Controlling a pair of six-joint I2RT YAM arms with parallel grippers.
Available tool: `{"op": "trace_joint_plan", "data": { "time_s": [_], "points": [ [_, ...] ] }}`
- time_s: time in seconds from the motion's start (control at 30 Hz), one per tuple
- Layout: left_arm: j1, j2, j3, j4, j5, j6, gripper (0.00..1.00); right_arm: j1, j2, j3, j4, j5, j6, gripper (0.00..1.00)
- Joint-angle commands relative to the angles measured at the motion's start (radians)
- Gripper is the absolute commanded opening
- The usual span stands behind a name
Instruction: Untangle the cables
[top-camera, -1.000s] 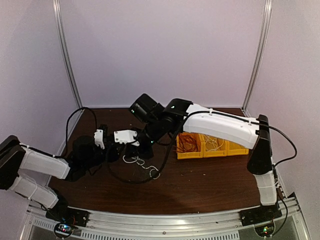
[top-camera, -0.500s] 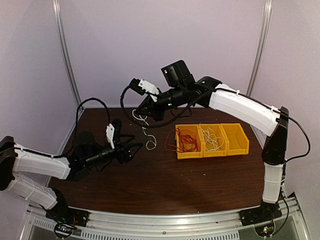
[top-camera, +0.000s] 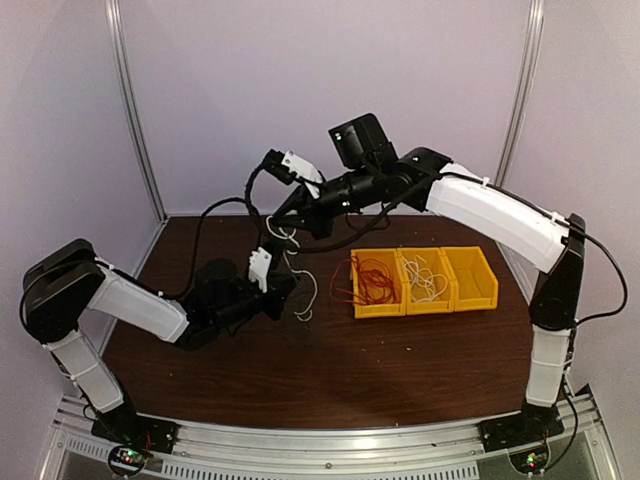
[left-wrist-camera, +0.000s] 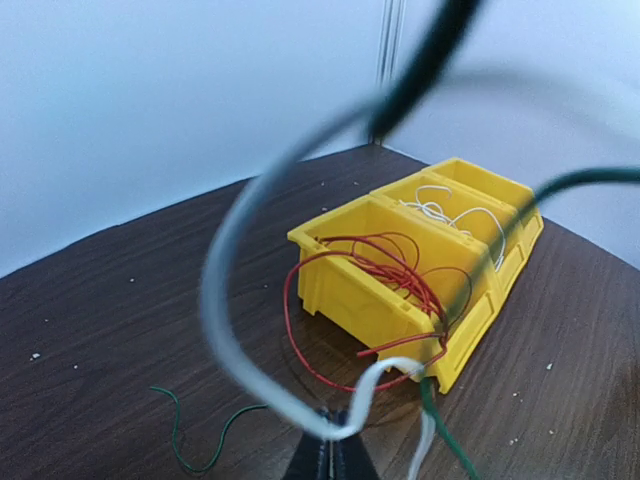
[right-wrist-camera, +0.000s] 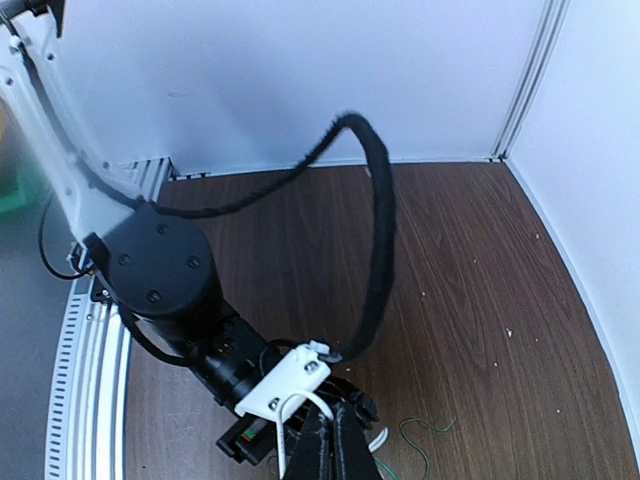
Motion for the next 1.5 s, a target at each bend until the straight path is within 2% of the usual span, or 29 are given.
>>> {"op": "trace_joint_plan", "data": {
  "time_s": [0.0, 0.17, 0.3, 0.5, 0.63, 0.7, 0.73, 0.8, 0.83, 0.97, 1.03, 1.07, 1.23, 1.47],
  "points": [
    [0.008, 0.044, -0.013, 0.079, -0.029, 0.023, 0.00, -0.005, -0.109, 0.101, -0.004, -0.089, 0.005, 0.00],
    [0.016, 0.095, -0.016, 0.083, -0.062, 0.029, 0.00, -0.037, -0.137, 0.232, -0.018, -0.162, -0.010, 0.00],
    [0.031, 0.114, 0.001, 0.002, -0.102, 0.031, 0.00, -0.093, -0.164, 0.278, -0.016, -0.195, -0.009, 0.00],
    [0.052, 0.126, -0.016, -0.130, -0.210, -0.006, 0.00, -0.174, -0.226, 0.253, -0.002, -0.208, 0.003, 0.00],
    [0.058, 0.078, -0.032, -0.218, -0.301, -0.019, 0.00, -0.192, -0.244, 0.231, 0.004, -0.200, 0.009, 0.00],
    [0.055, 0.023, -0.049, -0.230, -0.267, -0.009, 0.00, -0.193, -0.240, 0.217, 0.007, -0.196, 0.010, 0.00],
    [0.053, -0.019, -0.068, -0.204, -0.222, -0.002, 0.07, -0.194, -0.238, 0.209, 0.010, -0.195, 0.011, 0.00],
    [0.032, -0.111, -0.112, -0.125, -0.129, 0.021, 0.35, -0.193, -0.234, 0.187, 0.018, -0.193, 0.019, 0.00],
    [0.016, -0.156, -0.121, -0.098, -0.087, 0.032, 0.42, -0.194, -0.232, 0.177, 0.023, -0.193, 0.021, 0.00],
    [-0.029, -0.262, -0.053, -0.129, 0.050, 0.032, 0.60, -0.193, -0.223, 0.131, 0.056, -0.179, 0.031, 0.00],
    [-0.045, -0.276, -0.007, -0.148, 0.090, 0.003, 0.75, -0.193, -0.215, 0.117, 0.070, -0.171, 0.036, 0.00],
    [-0.049, -0.272, 0.013, -0.151, 0.104, -0.022, 0.79, -0.193, -0.207, 0.112, 0.074, -0.167, 0.036, 0.00],
    [-0.050, -0.219, 0.088, -0.128, 0.154, -0.118, 0.78, -0.191, -0.189, 0.095, 0.088, -0.161, 0.043, 0.00],
    [-0.051, -0.135, 0.177, -0.111, 0.260, -0.145, 0.75, -0.184, -0.179, 0.075, 0.102, -0.149, 0.047, 0.00]
  ]
}}
